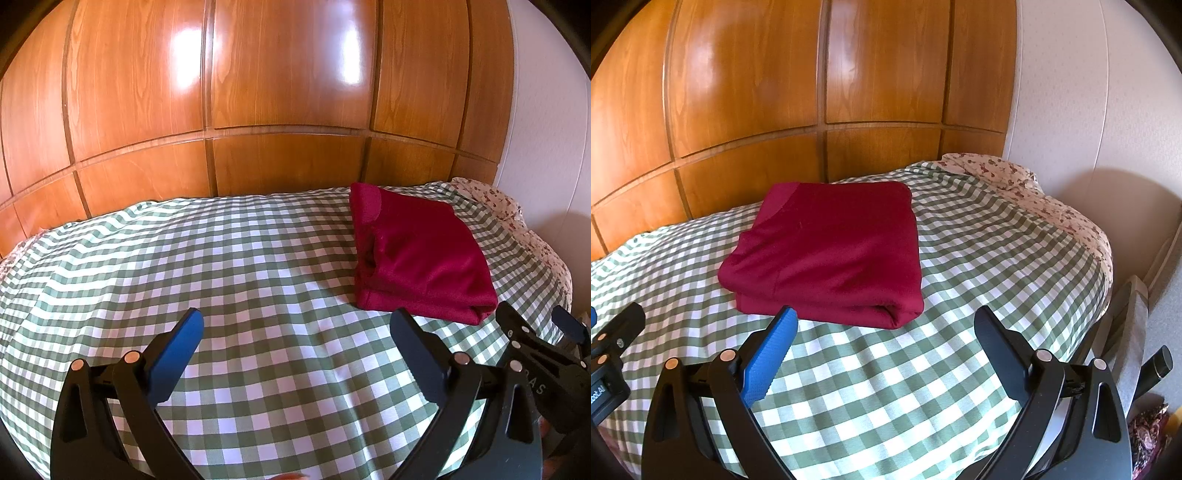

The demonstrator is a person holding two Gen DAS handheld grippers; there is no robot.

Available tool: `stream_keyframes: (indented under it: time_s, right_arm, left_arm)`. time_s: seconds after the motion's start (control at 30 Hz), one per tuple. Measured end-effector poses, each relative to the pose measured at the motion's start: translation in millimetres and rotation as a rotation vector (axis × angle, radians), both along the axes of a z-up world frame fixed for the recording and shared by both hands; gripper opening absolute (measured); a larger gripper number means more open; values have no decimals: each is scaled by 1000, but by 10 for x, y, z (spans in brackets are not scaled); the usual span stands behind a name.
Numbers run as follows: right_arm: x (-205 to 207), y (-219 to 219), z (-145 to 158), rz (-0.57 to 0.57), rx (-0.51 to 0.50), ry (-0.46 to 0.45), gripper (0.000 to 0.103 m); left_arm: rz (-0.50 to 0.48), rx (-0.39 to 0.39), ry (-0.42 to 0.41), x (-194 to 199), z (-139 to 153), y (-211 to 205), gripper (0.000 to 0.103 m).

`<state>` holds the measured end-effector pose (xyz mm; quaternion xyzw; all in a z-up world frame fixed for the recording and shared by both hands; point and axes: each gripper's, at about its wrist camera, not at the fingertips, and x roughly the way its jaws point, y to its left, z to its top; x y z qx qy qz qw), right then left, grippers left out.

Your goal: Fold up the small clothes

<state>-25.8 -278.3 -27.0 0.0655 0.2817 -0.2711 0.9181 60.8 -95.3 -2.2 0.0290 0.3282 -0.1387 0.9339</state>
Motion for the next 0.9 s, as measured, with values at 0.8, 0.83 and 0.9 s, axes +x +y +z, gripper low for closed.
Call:
stream_keyframes:
  time_s: [0.8,0.83,0.9]
  right_arm:
    - [29,45,-63,-3,6,11,95]
    - [20,48,-70,-4,7,12,95]
    - [20,41,-79,-4,10,14,95]
  left_arm:
    - [-8,9,-5,-11,-30,-52,100]
    - [-10,12,-9,-16,-38,-57,100]
    - [-9,17,3,6,-63,-64,100]
